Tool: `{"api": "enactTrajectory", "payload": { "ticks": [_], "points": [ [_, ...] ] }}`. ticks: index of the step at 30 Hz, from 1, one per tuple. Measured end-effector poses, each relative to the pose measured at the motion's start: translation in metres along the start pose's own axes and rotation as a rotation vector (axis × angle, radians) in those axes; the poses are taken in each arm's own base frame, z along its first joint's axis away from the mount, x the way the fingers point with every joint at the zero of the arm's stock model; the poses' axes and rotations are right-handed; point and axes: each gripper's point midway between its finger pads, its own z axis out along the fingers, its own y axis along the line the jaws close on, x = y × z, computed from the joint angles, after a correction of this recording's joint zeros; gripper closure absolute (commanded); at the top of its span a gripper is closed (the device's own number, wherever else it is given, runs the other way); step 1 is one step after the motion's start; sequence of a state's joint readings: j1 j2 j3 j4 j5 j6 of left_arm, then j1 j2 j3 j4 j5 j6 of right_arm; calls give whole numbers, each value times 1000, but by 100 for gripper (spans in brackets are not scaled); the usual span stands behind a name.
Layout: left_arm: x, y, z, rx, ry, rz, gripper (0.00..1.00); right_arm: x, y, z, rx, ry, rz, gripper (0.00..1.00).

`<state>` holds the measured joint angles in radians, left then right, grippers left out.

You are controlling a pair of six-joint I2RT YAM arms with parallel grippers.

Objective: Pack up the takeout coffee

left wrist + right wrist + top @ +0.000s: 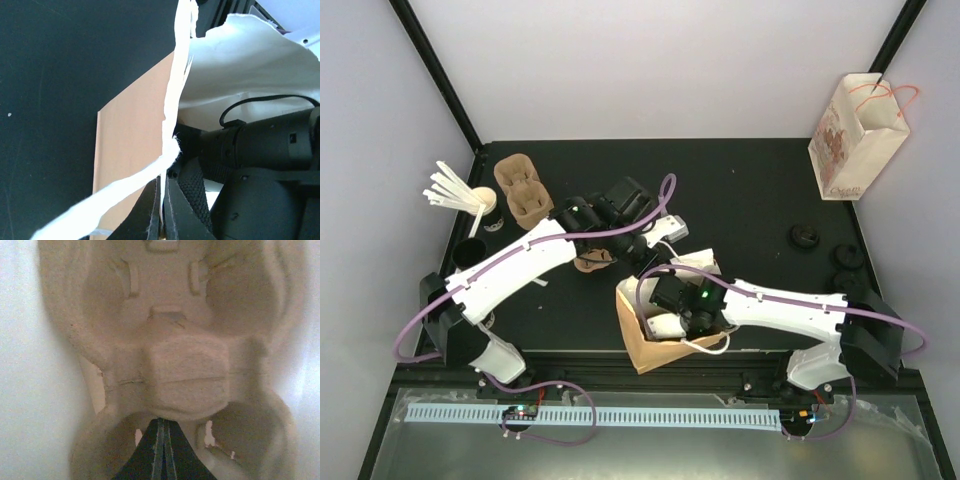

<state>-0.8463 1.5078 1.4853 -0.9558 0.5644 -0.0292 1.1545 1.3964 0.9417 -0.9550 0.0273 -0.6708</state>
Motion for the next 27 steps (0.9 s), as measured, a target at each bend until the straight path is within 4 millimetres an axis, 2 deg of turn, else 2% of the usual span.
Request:
{"api": "enactTrajectory", "payload": {
  "ticks": [15,27],
  "points": [
    [0,7,5,-21,19,8,98,6,10,59,-41,65,-4,99],
    [1,7,5,-21,22,14,98,7,5,57,2,63,-5,99]
  ]
}}
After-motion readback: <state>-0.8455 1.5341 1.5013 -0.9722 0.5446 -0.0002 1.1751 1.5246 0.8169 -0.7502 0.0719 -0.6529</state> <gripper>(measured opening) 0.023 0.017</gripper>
